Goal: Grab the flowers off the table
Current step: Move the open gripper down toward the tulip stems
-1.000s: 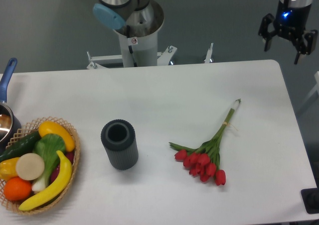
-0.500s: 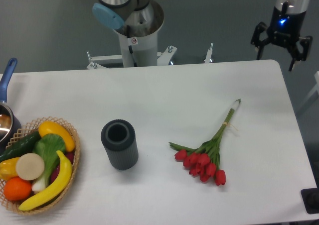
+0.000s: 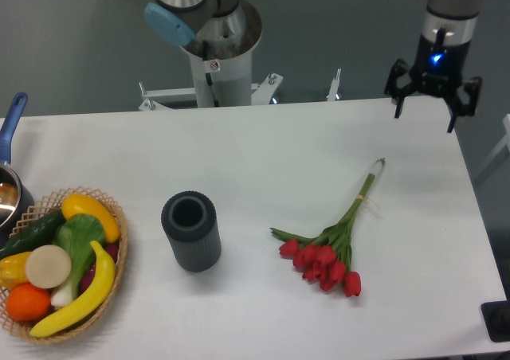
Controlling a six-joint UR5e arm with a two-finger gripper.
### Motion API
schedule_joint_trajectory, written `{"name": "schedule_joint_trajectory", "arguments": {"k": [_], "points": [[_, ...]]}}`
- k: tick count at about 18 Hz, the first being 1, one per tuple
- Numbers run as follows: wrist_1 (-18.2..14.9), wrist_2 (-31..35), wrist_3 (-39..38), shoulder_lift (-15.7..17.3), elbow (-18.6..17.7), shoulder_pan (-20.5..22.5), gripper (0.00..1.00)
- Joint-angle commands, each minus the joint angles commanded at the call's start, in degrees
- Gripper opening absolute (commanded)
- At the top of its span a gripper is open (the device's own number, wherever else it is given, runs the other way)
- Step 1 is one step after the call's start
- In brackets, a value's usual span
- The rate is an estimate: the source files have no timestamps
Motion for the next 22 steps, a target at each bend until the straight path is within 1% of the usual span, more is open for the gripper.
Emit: {"name": "schedule_joint_trajectory", "arguments": {"k": [3,5,7,9,20,22], "points": [[0.09,0.0,-0.79,-1.67,-0.35,-1.76,1.0],[1.14,0.17,-1.24,-2.81,-0.88,-2.11,1.0],[4.55,0.26,-1.41,-3.17,-2.89,-2.2,1.0],[6.93,0.35,-1.5,-3.69,-4.21,-2.2,1.0],[6.86,0.26,-1.94,-10.72,-3.34,-6.16,1.0],[7.03,0.26,-1.68,-12.39,-2.47,-6.51,1.0]]}}
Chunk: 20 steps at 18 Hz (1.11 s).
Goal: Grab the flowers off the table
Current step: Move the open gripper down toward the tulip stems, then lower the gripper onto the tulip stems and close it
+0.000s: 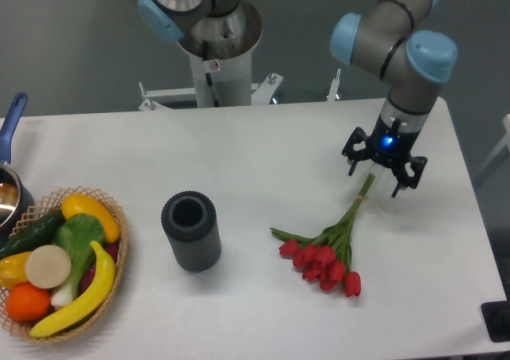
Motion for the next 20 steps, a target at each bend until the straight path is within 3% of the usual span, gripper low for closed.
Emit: {"name": "schedule_joint_trajectory", "arguments": {"k": [14,20], "points": [[0.53,-0.09,-0.97,-4.4,0.44,-2.29,1.0],[0.53,0.09,-3.43,-6.69,3.25,-3.69,1.0]]}}
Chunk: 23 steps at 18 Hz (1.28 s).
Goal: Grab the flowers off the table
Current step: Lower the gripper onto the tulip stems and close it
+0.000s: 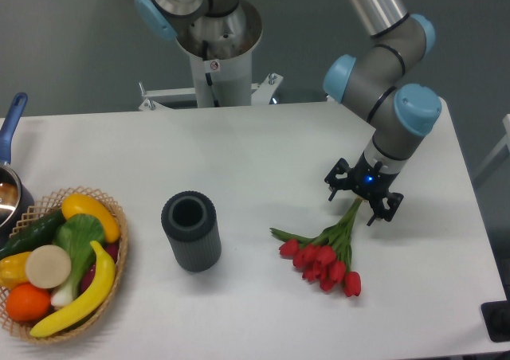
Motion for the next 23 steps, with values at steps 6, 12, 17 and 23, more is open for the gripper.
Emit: {"name": "schedule_joint_trajectory", "arguments": {"k": [6,12,17,23], "points": [[0.09,0.18,-0.09,-0.27,-0.7,-0.7,1.0],[0.44,0.26,0.0,-0.36,-0.79,-0.7,0.86],[0.88,2.55,0.0,-0.35,-0.88,-0.88,0.73],[0.79,2.46,-0.09,-0.18,-0.96,-0.88,0.56]]}}
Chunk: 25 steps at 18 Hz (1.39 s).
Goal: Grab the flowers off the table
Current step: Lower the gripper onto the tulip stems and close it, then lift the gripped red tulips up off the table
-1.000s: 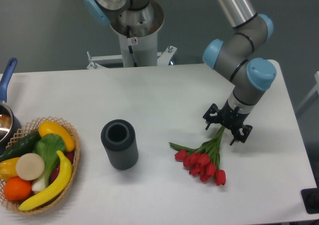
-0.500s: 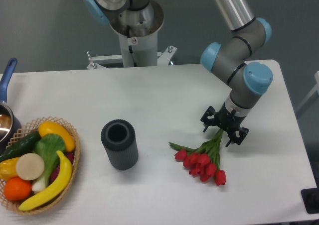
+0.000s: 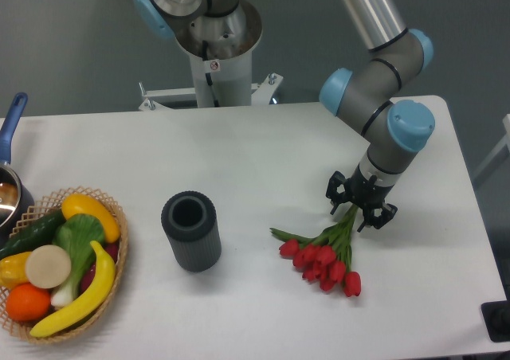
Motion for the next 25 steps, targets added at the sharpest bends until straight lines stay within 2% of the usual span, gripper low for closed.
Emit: {"name": "schedule_joint_trajectory", "arguments": {"k": [2,6,14,19,23,25], "points": [[-0.09,0.0,-0.09,0.0,0.0,0.0,0.52],[-0.35,0.0,-0.18,0.26,-0.17,0.0,0.38],[-0.35,0.0,-0.61,0.53,-0.26,0.0,0.25],[-0.44,-0.17,-1.93,1.31,-0.18,0.17,0.25],[-0.44,-0.79,-1.85,4.12,0.0,0.88,0.25],[-0.44,-4.28,-2.02,5.36,0.52,1.23,0.25]]}}
